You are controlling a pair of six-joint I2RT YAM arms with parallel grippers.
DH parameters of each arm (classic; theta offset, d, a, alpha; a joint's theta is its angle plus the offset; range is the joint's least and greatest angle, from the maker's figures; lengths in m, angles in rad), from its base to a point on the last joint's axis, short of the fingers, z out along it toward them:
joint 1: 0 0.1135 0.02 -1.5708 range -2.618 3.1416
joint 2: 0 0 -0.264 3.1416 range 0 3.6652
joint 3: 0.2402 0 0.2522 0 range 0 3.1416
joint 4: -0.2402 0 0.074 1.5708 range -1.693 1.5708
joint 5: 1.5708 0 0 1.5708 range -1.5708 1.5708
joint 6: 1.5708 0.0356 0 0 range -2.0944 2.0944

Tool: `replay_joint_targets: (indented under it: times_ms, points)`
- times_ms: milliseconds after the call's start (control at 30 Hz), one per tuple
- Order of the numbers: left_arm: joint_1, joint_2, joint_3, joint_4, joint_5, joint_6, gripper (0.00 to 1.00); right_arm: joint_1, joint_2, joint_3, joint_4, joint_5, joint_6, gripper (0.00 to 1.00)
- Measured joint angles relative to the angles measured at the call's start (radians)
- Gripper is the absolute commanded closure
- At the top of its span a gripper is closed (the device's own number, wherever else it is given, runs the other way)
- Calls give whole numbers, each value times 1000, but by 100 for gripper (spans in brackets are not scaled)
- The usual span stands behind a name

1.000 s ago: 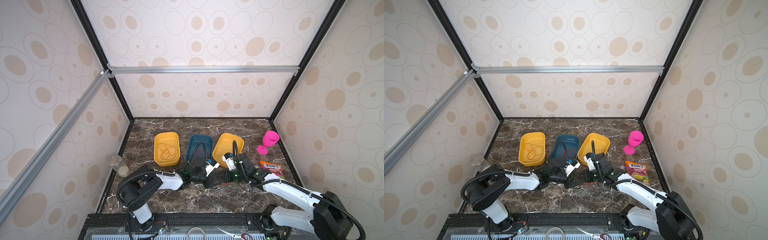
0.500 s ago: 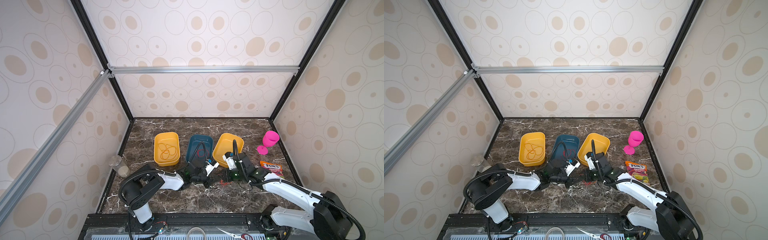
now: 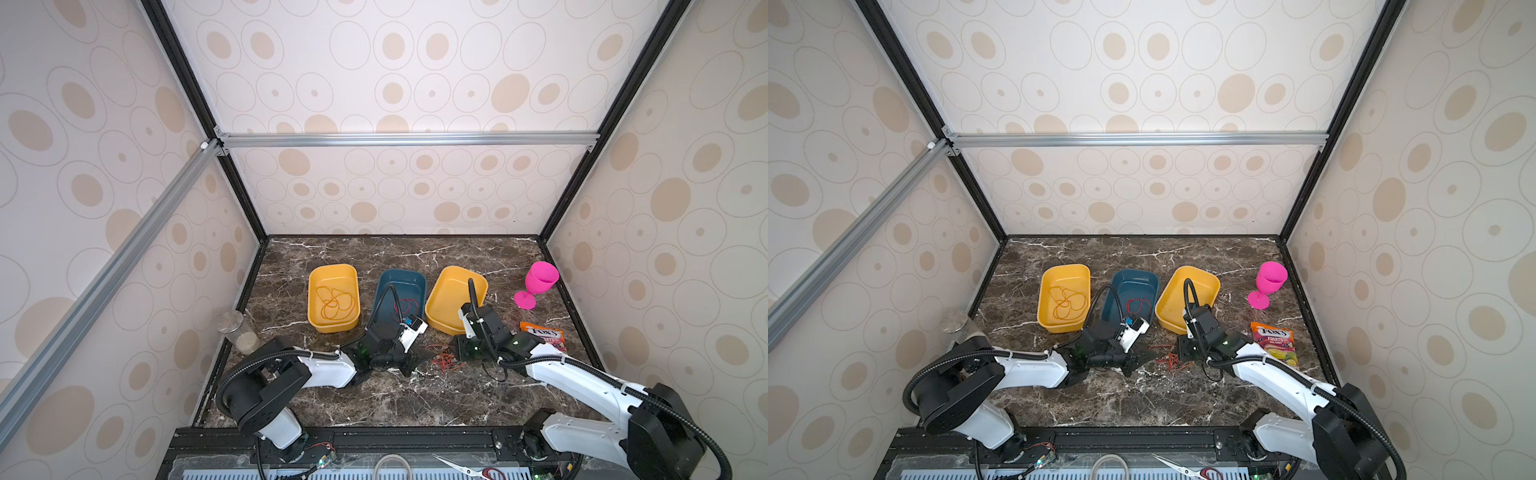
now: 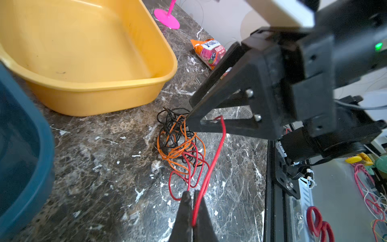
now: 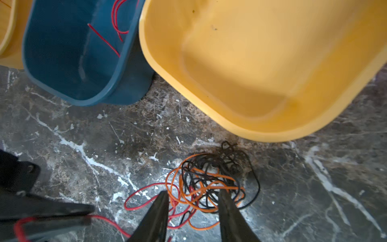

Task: Untangle the cables
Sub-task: 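Lift the red wire up out of the bundle with the left gripper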

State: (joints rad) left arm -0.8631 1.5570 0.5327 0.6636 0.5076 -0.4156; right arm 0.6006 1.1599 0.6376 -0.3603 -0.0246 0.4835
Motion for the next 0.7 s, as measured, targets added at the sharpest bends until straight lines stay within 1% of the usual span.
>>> replay_joint_targets:
  times_ms: [67, 100, 267, 500, 567, 633, 700]
  points:
    - [4, -21, -12, 15, 0, -12, 100, -3, 0, 0, -9, 4, -4, 51]
    - [5, -28, -16, 21, 0, -16, 100, -5, 0, 0, -11, 3, -5, 51]
    - [11, -65, -31, 38, 0, -33, 100, -7, 9, 0, 3, -2, -5, 50]
    - [15, -151, -59, 38, -4, -37, 100, -11, 108, -13, 53, -18, 1, 50]
    - [18, -179, -62, 38, -9, -37, 100, -12, 135, -15, 59, -18, 3, 50]
    - [23, -208, -70, 38, -14, -37, 100, -12, 156, -15, 60, -16, 7, 56]
    - [29, -232, -79, 37, -19, -37, 100, -12, 167, -16, 60, -4, 13, 58]
